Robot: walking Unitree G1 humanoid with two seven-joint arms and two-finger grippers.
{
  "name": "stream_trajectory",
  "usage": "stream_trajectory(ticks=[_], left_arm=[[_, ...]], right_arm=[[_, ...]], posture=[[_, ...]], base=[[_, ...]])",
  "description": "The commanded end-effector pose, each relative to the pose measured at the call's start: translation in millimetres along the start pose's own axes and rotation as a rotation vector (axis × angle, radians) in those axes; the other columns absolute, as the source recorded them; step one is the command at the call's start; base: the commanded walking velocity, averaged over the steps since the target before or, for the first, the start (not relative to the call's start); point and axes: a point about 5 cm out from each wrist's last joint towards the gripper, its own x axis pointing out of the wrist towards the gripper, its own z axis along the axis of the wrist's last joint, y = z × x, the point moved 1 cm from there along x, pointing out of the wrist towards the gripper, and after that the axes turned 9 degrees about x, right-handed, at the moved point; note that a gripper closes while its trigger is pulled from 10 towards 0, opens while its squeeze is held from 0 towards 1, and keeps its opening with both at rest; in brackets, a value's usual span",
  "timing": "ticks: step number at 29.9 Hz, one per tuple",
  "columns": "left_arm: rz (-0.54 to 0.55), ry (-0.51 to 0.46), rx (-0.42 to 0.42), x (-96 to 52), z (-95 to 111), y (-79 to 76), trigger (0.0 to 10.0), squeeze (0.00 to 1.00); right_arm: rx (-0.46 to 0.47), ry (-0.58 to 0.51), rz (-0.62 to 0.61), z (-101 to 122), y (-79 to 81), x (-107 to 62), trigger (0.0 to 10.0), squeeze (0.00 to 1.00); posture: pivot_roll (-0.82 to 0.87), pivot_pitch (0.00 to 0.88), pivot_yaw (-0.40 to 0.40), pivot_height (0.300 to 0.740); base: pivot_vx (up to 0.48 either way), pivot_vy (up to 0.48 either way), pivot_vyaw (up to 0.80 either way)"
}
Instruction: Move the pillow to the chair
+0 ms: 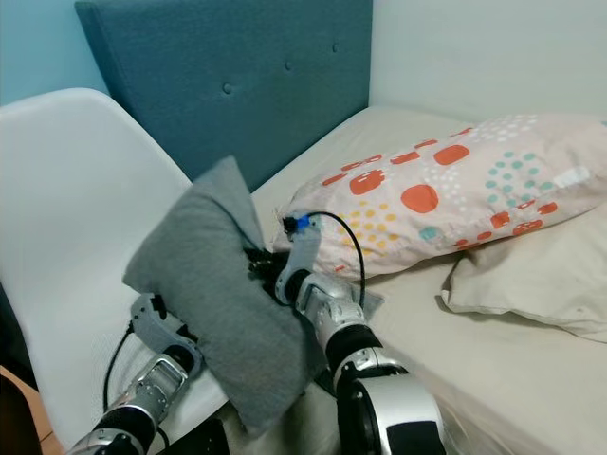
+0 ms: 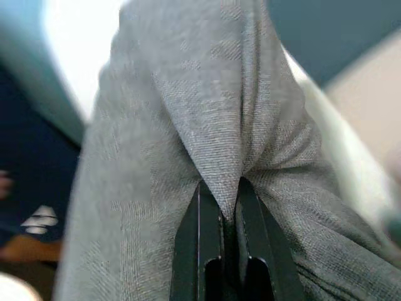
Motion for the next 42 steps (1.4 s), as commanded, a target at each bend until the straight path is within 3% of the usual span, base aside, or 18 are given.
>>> stream_trajectory(ticks=[1,2,3,6,8,9,10,11,12,15,17,18,20,30,31,32,41,42], left_arm=[[-0.088,-0.102,0.046,15.9,28.5,-28.4,10.0,0.00],[-0.064,-0.173,0.064,15.5,43.7,-25.2,10.0,0.00],[-0.064,-0.173,0.064,15.5,43.7,-25.2,10.0,0.00],[0.017,-0.396,0.151,10.7,99.9,-23.3,10.0,0.00],[0.017,-0.396,0.151,10.7,99.9,-23.3,10.0,0.00],[0.039,-0.464,0.196,7.5,118.5,-26.2,10.0,0.00],[0.070,-0.530,0.296,2.6,138.5,-32.8,10.0,0.00],[0.070,-0.530,0.296,2.6,138.5,-32.8,10.0,0.00],[0.104,-0.596,0.404,-3.4,156.4,-41.1,10.0,0.00],[0.110,-0.605,0.421,-4.2,158.4,-42.4,10.0,0.00],[0.244,-0.710,0.559,-20.2,173.8,-50.8,10.0,0.00],[0.244,-0.710,0.559,-20.2,173.8,-50.8,10.0,0.00],[0.385,-0.808,0.721,-39.8,186.4,-60.7,10.0,0.00],[0.444,-0.841,0.807,-50.2,194.3,-65.5,10.0,0.00],[0.456,-0.841,0.827,-51.5,195.1,-65.9,10.0,0.00],[0.463,-0.839,0.838,-51.9,195.1,-66.5,10.0,0.00],[0.476,-0.824,0.878,-51.1,187.8,-75.1,10.0,0.00],[0.477,-0.820,0.869,-50.8,186.2,-76.9,10.0,0.00]], right_arm=[[0.051,0.085,0.189,-22.5,44.2,24.3,10.0,0.00],[0.032,0.061,0.223,-12.8,50.7,27.5,10.0,0.00],[0.032,0.061,0.223,-12.8,50.7,27.5,10.0,0.00],[-0.054,0.038,0.201,4.9,59.0,35.4,10.0,0.00],[-0.054,0.038,0.201,4.9,59.0,35.4,10.0,0.00],[-0.094,0.044,0.182,6.6,60.3,37.5,10.0,0.00],[-0.154,0.058,0.161,7.0,62.8,40.3,10.0,0.00],[-0.154,0.058,0.161,7.0,62.8,40.3,10.0,0.00],[-0.216,0.073,0.144,6.7,65.8,43.0,10.0,0.00],[-0.225,0.075,0.142,6.6,66.2,43.4,10.0,0.00],[-0.301,0.105,0.129,2.2,73.0,48.3,10.0,0.00],[-0.301,0.105,0.129,2.2,73.0,48.3,10.0,0.00],[-0.361,0.151,0.122,-9.8,79.1,52.1,10.0,0.00],[-0.350,0.209,0.110,-30.8,81.8,53.2,10.0,0.00],[-0.327,0.223,0.102,-37.2,81.6,52.9,10.0,0.69],[-0.307,0.232,0.093,-41.9,80.7,52.3,10.0,1.00],[-0.335,0.316,0.047,-62.9,68.1,44.5,10.0,1.00],[-0.331,0.337,0.024,-68.3,59.9,39.7,10.0,1.00]], posture=[[0.11,0.000,0.040,0.356],[0.11,0.000,0.034,0.356],[0.11,0.000,0.034,0.356],[0.13,0.000,0.015,0.356],[0.13,0.000,0.015,0.356],[0.14,0.000,0.008,0.356],[0.15,0.000,-0.002,0.356],[0.15,0.000,-0.002,0.356],[0.15,0.000,-0.002,0.356],[0.15,0.000,-0.002,0.356],[0.17,0.000,-0.024,0.356],[0.17,0.000,-0.024,0.356],[0.18,0.000,-0.033,0.356],[0.20,0.000,-0.056,0.356],[0.20,0.000,-0.058,0.356],[0.21,0.000,-0.060,0.356],[0.19,0.000,-0.052,0.356],[0.18,0.000,-0.051,0.356]], base=[[0.000,0.000,0.00],[0.000,0.000,0.00],[0.000,0.000,0.00],[0.000,0.000,0.00],[0.000,0.000,0.00],[0.000,0.000,0.00],[0.000,0.000,0.00],[0.000,0.000,0.00],[0.000,0.000,0.00],[0.000,0.000,0.00],[0.000,0.000,0.00],[0.000,0.000,0.00],[0.000,0.000,0.00],[0.000,0.000,0.00],[0.000,0.000,0.00],[0.000,0.000,0.00],[0.000,0.000,0.00],[0.000,0.000,0.00]])
